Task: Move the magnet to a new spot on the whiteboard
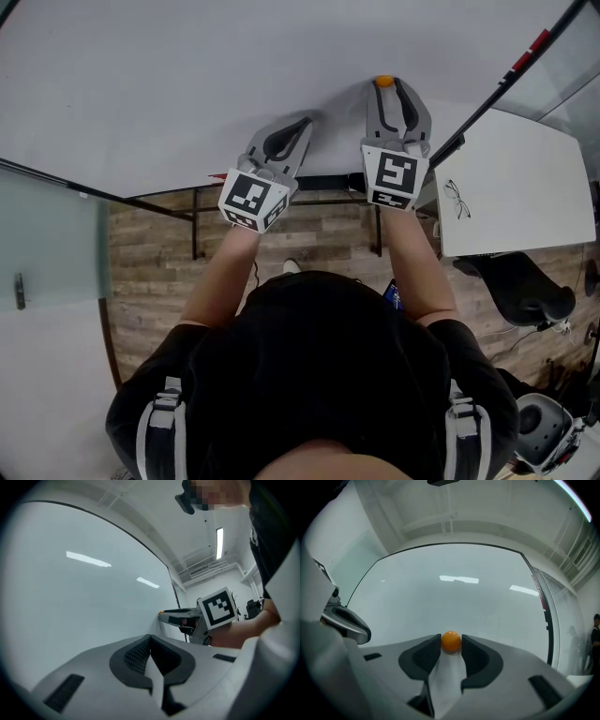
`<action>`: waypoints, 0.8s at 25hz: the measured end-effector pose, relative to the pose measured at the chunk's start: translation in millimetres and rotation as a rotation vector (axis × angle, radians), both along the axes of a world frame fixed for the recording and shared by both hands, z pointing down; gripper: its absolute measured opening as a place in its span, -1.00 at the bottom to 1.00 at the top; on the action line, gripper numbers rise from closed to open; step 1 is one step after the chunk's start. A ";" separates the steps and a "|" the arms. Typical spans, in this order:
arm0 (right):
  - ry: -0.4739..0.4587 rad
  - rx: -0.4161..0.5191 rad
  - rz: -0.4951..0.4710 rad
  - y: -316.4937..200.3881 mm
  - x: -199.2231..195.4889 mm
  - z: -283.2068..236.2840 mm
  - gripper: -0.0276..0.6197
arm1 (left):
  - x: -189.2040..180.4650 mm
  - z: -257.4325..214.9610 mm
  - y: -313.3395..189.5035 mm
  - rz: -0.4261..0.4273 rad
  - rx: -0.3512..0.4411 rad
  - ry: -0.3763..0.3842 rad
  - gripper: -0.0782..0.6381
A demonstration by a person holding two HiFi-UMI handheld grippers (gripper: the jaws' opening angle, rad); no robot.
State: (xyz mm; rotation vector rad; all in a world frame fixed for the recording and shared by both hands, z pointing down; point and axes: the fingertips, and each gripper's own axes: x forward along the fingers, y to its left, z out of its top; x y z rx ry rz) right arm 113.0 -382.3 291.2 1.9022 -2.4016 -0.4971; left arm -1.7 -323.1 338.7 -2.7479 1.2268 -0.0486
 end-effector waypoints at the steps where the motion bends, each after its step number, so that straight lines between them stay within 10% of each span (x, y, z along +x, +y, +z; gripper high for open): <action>1: -0.001 0.003 0.000 0.6 -1.0 -0.6 -0.50 | -0.3 -0.2 0.7 0.001 0.001 0.000 -0.77; 20: 0.001 0.016 -0.066 18.6 -14.0 -4.8 -0.55 | -6.5 2.2 3.0 0.015 -0.007 0.019 -0.77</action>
